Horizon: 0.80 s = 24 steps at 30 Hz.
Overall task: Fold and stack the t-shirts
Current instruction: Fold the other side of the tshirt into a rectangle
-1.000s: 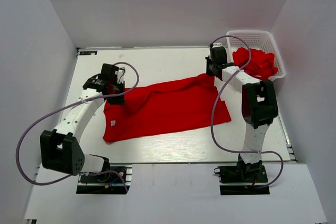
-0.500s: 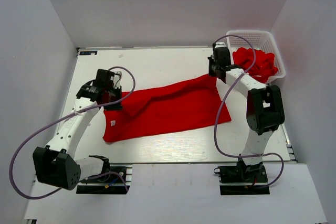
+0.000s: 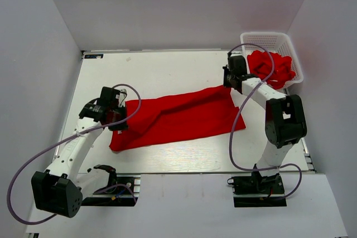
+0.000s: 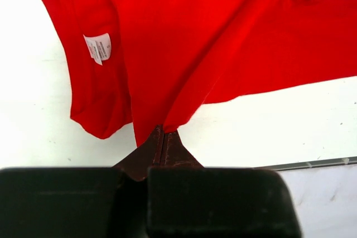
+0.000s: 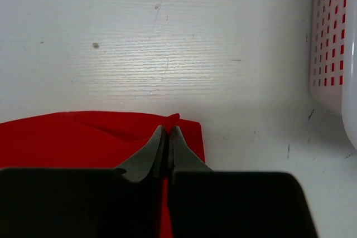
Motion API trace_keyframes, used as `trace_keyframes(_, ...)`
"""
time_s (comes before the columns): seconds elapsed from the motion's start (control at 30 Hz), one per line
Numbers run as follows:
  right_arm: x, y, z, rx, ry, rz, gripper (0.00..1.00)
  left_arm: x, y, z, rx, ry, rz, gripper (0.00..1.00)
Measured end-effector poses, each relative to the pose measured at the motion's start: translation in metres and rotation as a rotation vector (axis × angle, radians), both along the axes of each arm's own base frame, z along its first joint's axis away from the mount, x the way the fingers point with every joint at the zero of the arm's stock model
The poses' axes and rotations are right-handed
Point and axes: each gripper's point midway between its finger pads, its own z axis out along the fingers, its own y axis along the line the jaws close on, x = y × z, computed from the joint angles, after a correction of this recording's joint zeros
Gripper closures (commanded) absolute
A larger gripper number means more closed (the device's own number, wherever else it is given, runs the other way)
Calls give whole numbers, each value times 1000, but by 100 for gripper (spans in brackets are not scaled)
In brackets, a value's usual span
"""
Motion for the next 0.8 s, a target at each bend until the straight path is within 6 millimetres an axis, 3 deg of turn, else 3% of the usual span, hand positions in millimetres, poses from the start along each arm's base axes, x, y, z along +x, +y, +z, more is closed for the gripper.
trace_keyframes(0.2, -13, -3, 10, 17, -18, -9, 100, -6, -1, -9, -13, 14, 10, 100)
trace_keyframes(0.37, -27, -6, 6, 21, -7, -12, 100, -9, -1, -14, -15, 30, 22, 98)
trace_keyframes(0.47, -36, -9, -2, 15, 10, -13, 99, -10, -1, -14, -19, 31, 30, 74)
trace_keyframes(0.5, -38, -10, -6, 12, 19, -13, 95, -10, -1, -14, -19, 31, 29, 57)
trace_keyframes(0.53, -41, -10, -9, 11, 29, -14, 93, -10, -1, -14, -17, 33, 27, 48)
trace_keyframes(0.57, -43, -11, -13, 9, 36, -16, 93, -12, -1, -14, -19, 39, 35, 34)
trace_keyframes(0.6, -45, -12, -15, 6, 43, -20, 87, -13, 0, -15, -17, 44, 32, 1)
trace_keyframes(0.67, -50, -16, -22, -1, 55, -39, 85, -16, 0, -15, -18, 58, 43, 0)
trace_keyframes(0.73, -57, -21, -29, -14, 70, -62, 66, -18, 1, -15, -16, 69, 51, 0)
trace_keyframes(0.8, -66, -30, -34, -35, 80, -101, 61, -19, 2, -12, -12, 70, 55, 0)
